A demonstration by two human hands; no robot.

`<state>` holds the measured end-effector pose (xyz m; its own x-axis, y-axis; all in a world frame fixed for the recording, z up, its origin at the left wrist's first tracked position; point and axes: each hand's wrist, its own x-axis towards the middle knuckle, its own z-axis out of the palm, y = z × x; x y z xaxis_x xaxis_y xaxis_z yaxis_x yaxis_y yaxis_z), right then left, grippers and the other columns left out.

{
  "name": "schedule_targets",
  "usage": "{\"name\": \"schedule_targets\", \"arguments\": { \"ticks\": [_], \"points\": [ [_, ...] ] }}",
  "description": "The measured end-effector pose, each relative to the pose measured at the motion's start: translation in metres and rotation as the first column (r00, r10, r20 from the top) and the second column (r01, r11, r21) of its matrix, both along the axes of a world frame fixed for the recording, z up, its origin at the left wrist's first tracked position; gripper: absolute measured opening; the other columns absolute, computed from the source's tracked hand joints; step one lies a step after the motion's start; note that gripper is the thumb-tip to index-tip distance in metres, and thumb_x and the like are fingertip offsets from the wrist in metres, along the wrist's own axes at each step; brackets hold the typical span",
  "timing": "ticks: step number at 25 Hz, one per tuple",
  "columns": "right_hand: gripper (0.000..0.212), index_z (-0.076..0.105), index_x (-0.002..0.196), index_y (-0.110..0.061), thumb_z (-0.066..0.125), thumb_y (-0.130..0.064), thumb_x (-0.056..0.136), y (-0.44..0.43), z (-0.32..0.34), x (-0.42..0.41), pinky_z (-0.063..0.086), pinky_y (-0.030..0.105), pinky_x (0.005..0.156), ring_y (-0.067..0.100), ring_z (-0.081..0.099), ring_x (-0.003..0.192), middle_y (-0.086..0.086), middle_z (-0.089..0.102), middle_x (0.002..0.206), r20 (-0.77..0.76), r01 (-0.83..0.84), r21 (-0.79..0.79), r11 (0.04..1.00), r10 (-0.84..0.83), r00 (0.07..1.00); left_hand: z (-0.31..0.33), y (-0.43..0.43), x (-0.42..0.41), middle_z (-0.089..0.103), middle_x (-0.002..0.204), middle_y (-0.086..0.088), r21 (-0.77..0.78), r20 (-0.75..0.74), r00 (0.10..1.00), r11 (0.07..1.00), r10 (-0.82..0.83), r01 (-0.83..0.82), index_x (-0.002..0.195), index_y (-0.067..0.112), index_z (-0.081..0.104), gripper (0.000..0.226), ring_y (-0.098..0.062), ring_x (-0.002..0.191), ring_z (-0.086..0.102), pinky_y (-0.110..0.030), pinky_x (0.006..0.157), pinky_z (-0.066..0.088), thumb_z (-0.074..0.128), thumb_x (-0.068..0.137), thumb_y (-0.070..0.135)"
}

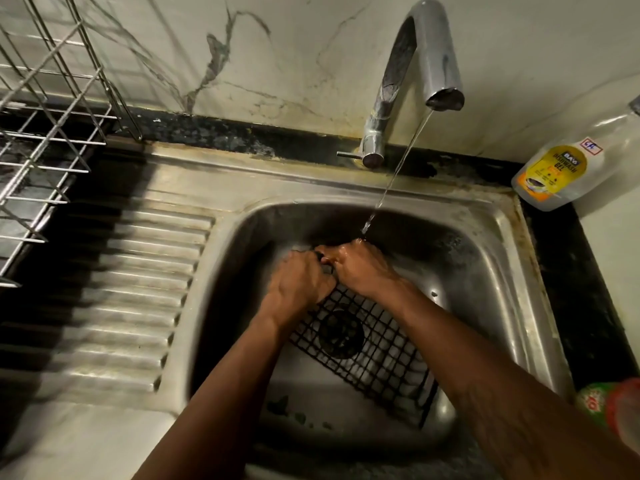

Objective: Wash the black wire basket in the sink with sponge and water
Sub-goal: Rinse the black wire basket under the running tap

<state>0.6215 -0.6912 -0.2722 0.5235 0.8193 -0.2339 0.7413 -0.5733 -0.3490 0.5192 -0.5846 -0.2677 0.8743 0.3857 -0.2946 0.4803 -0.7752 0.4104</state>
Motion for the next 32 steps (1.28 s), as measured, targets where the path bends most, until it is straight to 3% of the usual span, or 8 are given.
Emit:
{"name": "schedule_targets", "arguments": {
  "ticks": [3,5,8,12,16,19,26,32],
  "points": [
    [0.037,0.057,0.136,-0.041,0.048,-0.025,0.103,0.009,-0.003,-0.003,0.054,0.037,0.083,0.027,0.067,0.104,0.003,0.072,0.117,-0.074,-0.057,0.016,0.998,0.058,0.996,-0.006,0.003,0.0,0.068,0.122,-0.01,-0.148,-0.038,0.999,0.989,-0.004,-0.001,0.126,0.016,0.059,0.046,-0.032,0.109,0.064,-0.033,0.091,0.051,0.049,0.089,0.044],
    [0.035,0.055,0.138,-0.038,0.043,-0.028,0.106,0.009,-0.007,0.0,0.053,0.039,0.086,0.027,0.066,0.107,0.005,0.071,0.119,-0.063,-0.071,-0.008,0.997,0.07,0.996,-0.01,0.001,0.001,0.069,0.119,-0.009,-0.2,-0.022,0.999,0.979,0.026,-0.03,0.122,0.017,0.062,0.039,-0.031,0.109,0.064,-0.035,0.091,0.052,0.051,0.092,0.039],
    [0.036,0.057,0.137,-0.037,0.041,-0.028,0.105,-0.012,-0.006,0.014,0.052,0.044,0.095,0.027,0.064,0.115,0.003,0.068,0.128,0.035,-0.047,-0.095,0.994,0.05,0.998,-0.002,0.004,0.003,0.069,0.091,-0.003,-0.23,-0.086,0.98,0.953,0.181,-0.196,0.088,0.012,0.063,0.017,-0.023,0.088,0.067,-0.028,0.072,0.052,0.056,0.096,0.025],
    [0.027,0.066,0.118,-0.033,0.043,-0.026,0.106,-0.046,-0.006,0.031,0.053,0.038,0.087,0.023,0.067,0.101,0.001,0.07,0.113,0.016,0.045,-0.14,0.989,-0.044,0.999,-0.007,0.011,0.006,0.064,0.084,-0.003,-0.259,-0.247,0.934,0.912,0.257,-0.319,0.078,0.017,0.055,0.014,-0.014,0.072,0.061,-0.025,0.055,0.045,0.061,0.09,0.02],
    [0.026,0.06,0.123,-0.028,0.046,-0.018,0.103,-0.002,-0.014,0.003,0.053,0.04,0.08,0.023,0.065,0.093,0.004,0.068,0.11,-0.048,-0.101,-0.102,0.99,0.097,0.994,-0.01,0.001,0.011,0.066,0.101,-0.002,-0.203,-0.22,0.965,0.961,0.143,-0.188,0.095,0.019,0.06,0.004,-0.02,0.087,0.064,-0.029,0.068,0.047,0.058,0.093,0.022],
    [0.035,0.059,0.126,-0.034,0.049,-0.015,0.098,0.022,-0.017,-0.006,0.054,0.042,0.085,0.027,0.066,0.098,0.004,0.069,0.115,-0.022,-0.134,-0.057,0.989,0.133,0.991,-0.005,0.005,0.011,0.067,0.113,-0.006,-0.156,-0.251,0.955,0.967,0.16,-0.203,0.115,0.015,0.064,0.023,-0.027,0.104,0.064,-0.028,0.078,0.047,0.055,0.096,0.021],
    [0.031,0.063,0.121,-0.038,0.035,-0.038,0.107,-0.053,-0.006,0.039,0.053,0.041,0.091,0.025,0.066,0.106,0.001,0.069,0.119,0.027,0.015,-0.245,0.969,-0.009,1.0,-0.002,0.036,-0.001,0.067,0.118,-0.013,-0.13,-0.332,0.914,0.949,0.232,-0.288,0.116,0.004,0.064,0.025,-0.028,0.104,0.066,-0.032,0.077,0.048,0.058,0.095,0.016],
    [0.054,0.04,0.15,-0.04,0.042,-0.013,0.103,-0.014,-0.011,0.03,0.054,0.044,0.096,0.027,0.062,0.114,0.008,0.06,0.137,-0.053,-0.144,-0.204,0.968,0.136,0.989,0.0,0.041,-0.002,0.069,0.106,-0.01,-0.121,-0.35,0.907,0.949,0.233,-0.291,0.11,0.006,0.066,0.019,-0.023,0.1,0.068,-0.029,0.079,0.053,0.053,0.097,0.011]
  ]
}}
